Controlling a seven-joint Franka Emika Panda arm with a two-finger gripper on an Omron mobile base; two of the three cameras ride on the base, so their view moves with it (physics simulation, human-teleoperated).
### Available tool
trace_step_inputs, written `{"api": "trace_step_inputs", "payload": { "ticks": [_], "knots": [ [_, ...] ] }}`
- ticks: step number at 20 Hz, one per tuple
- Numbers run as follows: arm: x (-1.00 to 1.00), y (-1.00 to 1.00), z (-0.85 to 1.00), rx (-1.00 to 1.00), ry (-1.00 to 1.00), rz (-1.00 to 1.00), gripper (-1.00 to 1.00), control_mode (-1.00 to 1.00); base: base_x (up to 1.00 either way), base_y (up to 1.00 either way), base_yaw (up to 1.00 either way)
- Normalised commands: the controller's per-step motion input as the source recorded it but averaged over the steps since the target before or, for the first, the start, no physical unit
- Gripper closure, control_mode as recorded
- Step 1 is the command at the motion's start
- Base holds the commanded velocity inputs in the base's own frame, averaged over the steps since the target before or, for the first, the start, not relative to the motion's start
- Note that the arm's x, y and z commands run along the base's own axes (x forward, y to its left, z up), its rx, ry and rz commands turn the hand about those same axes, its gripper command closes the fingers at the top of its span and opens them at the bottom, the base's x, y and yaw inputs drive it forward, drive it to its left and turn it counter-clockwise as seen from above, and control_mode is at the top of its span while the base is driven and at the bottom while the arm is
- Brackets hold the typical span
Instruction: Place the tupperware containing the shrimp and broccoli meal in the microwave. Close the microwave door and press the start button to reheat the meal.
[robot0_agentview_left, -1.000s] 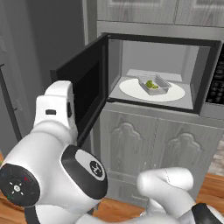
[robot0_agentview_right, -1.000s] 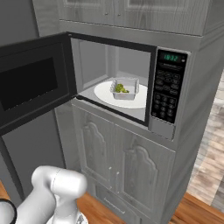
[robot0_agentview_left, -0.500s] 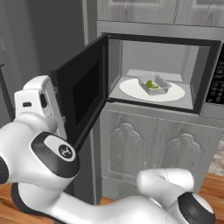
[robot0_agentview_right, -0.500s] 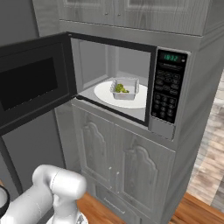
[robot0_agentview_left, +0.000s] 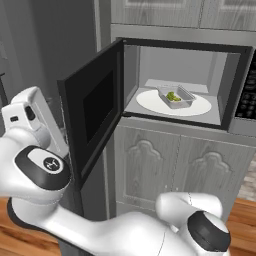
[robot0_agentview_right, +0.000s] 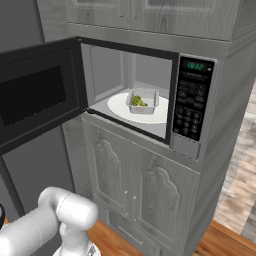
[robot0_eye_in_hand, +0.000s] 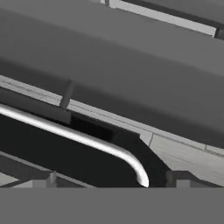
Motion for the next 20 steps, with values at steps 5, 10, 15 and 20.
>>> {"api": "trace_step_inputs", "payload": {
  "ticks": [5,10,15,20],
  "knots": [
    [0.24,0.32,-0.05,-0.08,0.0,-0.06,-1.0,-1.0,0.0,0.0,0.0],
    [0.08,0.0,0.0,0.0,0.0,-0.07,-1.0,-1.0,0.0,0.0,0.0],
    [0.02,-0.17,0.0,0.0,0.0,-0.04,-1.0,-1.0,0.0,0.0,0.0],
    [0.0,-0.32,0.0,0.0,-0.01,-0.02,-1.0,-1.0,0.0,0.0,0.0]
  ]
}}
